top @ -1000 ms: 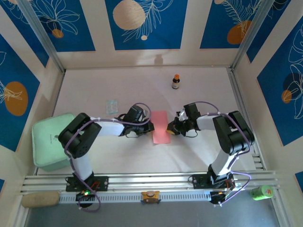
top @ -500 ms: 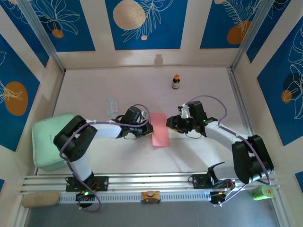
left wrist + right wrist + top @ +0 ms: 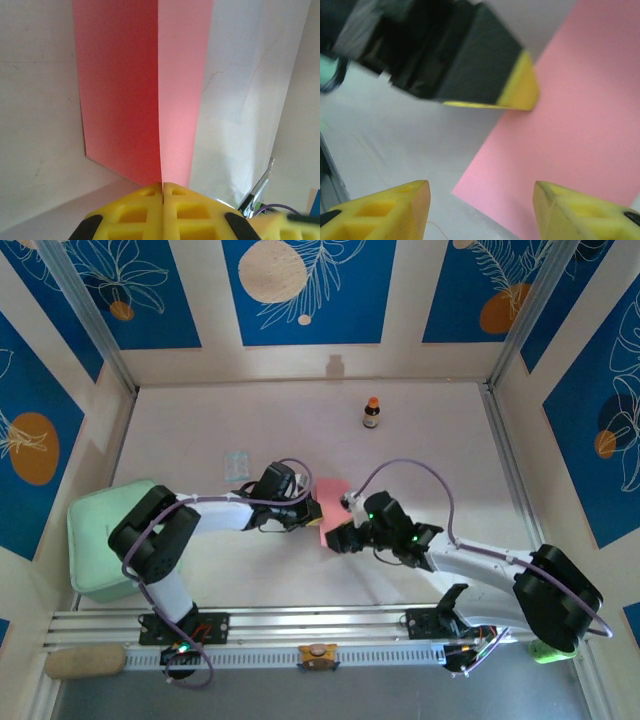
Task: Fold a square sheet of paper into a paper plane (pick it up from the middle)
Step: Third fold the triangle at the center of the table.
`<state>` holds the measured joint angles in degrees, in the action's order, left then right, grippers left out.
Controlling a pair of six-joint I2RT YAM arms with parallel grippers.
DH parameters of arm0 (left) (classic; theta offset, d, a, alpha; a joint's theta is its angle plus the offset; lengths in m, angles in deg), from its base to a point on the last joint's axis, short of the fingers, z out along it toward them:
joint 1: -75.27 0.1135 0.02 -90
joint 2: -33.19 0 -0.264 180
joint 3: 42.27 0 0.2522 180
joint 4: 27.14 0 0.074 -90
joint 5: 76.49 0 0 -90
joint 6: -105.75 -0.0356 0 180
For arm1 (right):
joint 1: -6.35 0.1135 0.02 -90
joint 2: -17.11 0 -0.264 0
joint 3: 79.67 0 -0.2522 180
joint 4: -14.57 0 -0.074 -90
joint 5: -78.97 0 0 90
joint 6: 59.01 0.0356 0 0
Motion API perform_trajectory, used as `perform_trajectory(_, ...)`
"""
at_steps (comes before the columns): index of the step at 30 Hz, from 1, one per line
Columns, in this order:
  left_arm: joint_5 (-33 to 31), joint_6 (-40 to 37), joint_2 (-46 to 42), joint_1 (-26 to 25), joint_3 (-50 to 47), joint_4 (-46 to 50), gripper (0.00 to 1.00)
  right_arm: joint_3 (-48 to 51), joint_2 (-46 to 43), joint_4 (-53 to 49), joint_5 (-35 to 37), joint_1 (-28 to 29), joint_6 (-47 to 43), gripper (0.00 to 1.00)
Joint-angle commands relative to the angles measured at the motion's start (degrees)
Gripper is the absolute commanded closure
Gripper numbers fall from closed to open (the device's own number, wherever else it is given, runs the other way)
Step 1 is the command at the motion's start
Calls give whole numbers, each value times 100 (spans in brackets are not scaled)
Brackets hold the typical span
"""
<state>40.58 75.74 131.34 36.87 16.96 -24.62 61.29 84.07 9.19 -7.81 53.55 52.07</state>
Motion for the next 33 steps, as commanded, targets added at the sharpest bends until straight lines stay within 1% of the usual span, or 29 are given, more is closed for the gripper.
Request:
perform_trajectory(1, 138, 45, -178, 77, 93, 149, 100, 173, -14, 592, 1059, 497, -1459, 44)
perform_trajectory(4, 140, 39, -185, 77, 111, 167, 100, 240, 180, 846, 1500, 946, -2149, 45)
perform_trajectory(6, 139, 39, -197, 77, 119, 175, 100, 222, 360, 923, 1774, 1164, -2425, 43)
perform_trajectory(12, 105, 22, -217, 80, 120, 237, 100, 114, 918, 1370, 2684, 1685, -2883, 41)
perform_trajectory(16, 86, 9, -217, 77, 133, 262, 100, 12, 1287, 1498, 3235, 1856, -3025, 40)
perform_trajectory(21, 75, 5, -211, 83, 128, 250, 100, -73, 1692, 1544, 3537, 2007, -3146, 38)
perform_trajectory(24, 83, 8, -224, 73, 128, 246, 100, -122, 1909, 1671, 3961, 2103, -3236, 38)
perform_trajectory(28, 75, 8, -234, 81, 115, 262, 100, -97, 1865, 1703, 4077, 2113, -3157, 43)
perform_trajectory(33, 48, 2, -235, 78, 120, 272, 100, 22, 1597, 1594, 3993, 2056, -2941, 52)
